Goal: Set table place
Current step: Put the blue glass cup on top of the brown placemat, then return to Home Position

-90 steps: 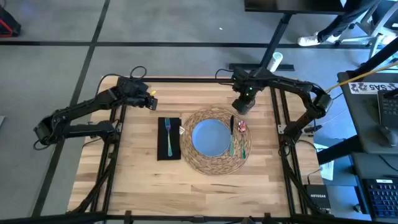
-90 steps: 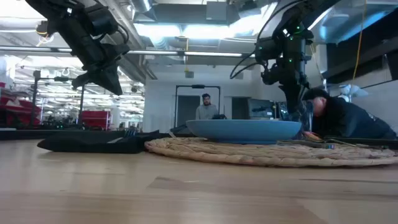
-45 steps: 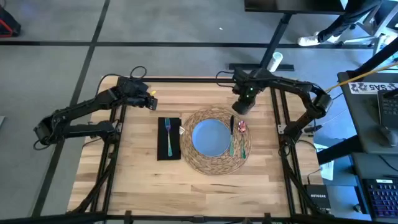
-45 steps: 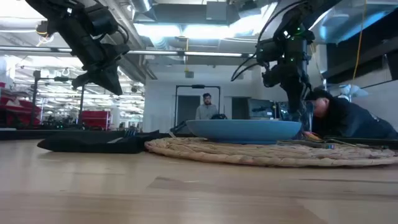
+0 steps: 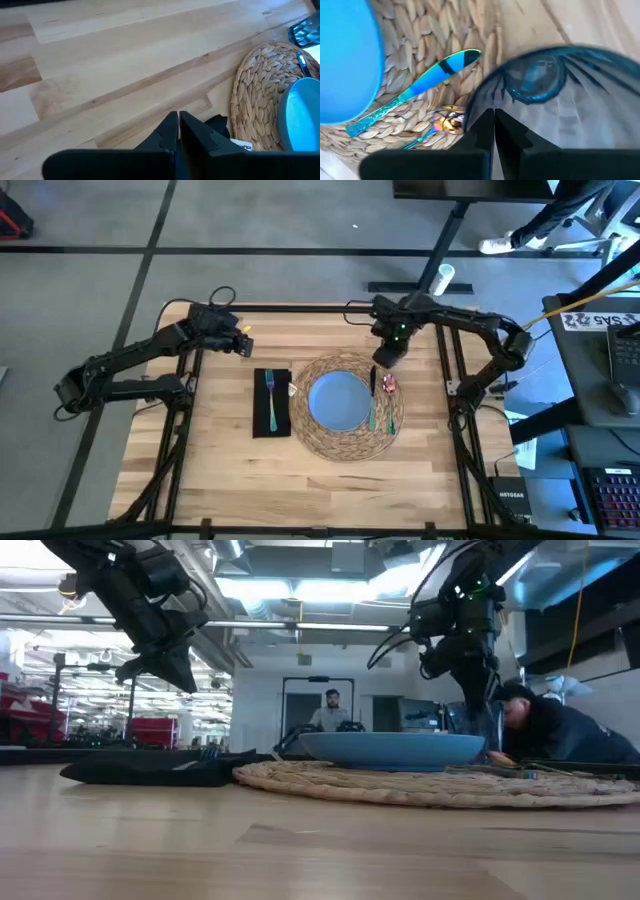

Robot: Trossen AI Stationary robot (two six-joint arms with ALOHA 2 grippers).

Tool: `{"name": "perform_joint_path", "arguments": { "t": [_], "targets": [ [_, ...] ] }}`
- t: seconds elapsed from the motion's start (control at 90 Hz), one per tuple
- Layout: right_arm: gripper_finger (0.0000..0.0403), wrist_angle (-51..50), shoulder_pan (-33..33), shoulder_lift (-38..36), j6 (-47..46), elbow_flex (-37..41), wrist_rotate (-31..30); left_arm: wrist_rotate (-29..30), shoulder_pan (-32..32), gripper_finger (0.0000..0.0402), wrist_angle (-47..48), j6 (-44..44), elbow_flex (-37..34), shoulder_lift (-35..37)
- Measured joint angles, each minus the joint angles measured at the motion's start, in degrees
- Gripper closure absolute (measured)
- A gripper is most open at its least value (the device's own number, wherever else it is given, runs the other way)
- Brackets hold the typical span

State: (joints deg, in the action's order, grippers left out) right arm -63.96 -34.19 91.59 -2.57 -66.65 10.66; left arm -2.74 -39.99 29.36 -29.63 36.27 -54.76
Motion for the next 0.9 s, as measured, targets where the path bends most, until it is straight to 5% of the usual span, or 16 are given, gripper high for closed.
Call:
{"name": "perform_joint_path", "arguments": {
  "t": [0.9],
  "targets": [
    [0.0403, -0.1, -3.8, -6.1, 1.9, -0.1, -6.0, 0.0, 0.0, 0.0402, 0.0, 0.1, 0.0, 0.0]
  ]
}}
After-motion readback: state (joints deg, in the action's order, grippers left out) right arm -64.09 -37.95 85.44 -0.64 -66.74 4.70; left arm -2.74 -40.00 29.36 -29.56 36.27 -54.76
